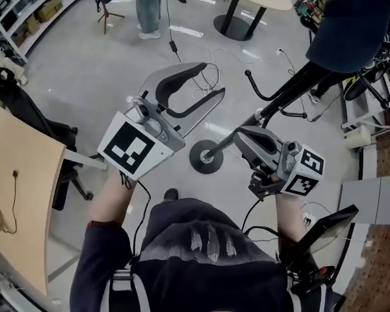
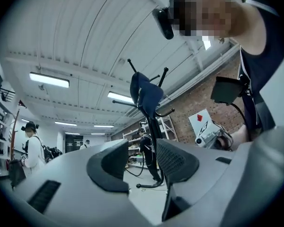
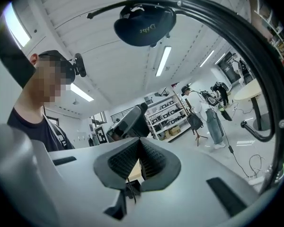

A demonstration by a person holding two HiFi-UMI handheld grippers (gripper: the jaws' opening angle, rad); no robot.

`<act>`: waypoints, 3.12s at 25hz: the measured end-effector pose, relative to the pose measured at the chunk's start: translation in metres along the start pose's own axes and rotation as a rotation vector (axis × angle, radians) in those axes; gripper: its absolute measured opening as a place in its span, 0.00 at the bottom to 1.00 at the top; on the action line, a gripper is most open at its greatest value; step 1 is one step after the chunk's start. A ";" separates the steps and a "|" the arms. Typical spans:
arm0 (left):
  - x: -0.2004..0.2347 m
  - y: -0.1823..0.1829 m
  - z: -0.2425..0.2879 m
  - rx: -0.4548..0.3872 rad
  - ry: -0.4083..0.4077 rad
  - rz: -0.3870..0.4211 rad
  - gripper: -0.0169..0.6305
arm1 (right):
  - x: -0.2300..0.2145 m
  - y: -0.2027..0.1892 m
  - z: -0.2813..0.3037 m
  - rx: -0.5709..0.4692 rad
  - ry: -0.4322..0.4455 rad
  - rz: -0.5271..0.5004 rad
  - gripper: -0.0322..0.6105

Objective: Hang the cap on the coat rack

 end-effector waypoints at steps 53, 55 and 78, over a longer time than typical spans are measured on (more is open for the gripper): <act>-0.331 0.004 0.040 0.307 -0.453 -0.299 0.04 | 0.085 -0.104 -0.249 -0.260 -0.196 0.155 0.05; -0.331 0.002 0.039 0.309 -0.451 -0.310 0.04 | 0.086 -0.106 -0.247 -0.252 -0.189 0.154 0.05; -0.260 -0.016 -0.101 0.280 -0.511 -0.436 0.04 | 0.138 -0.162 -0.103 -0.137 -0.347 0.115 0.05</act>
Point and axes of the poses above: the fingertips, and each gripper's own axes: z forward along the fingers, x to its left, y out of its top, the point moved 4 cm from there along -z, backward along the fingers, and after that the axes turned 12 degrees about z, right-handed, at the moved point
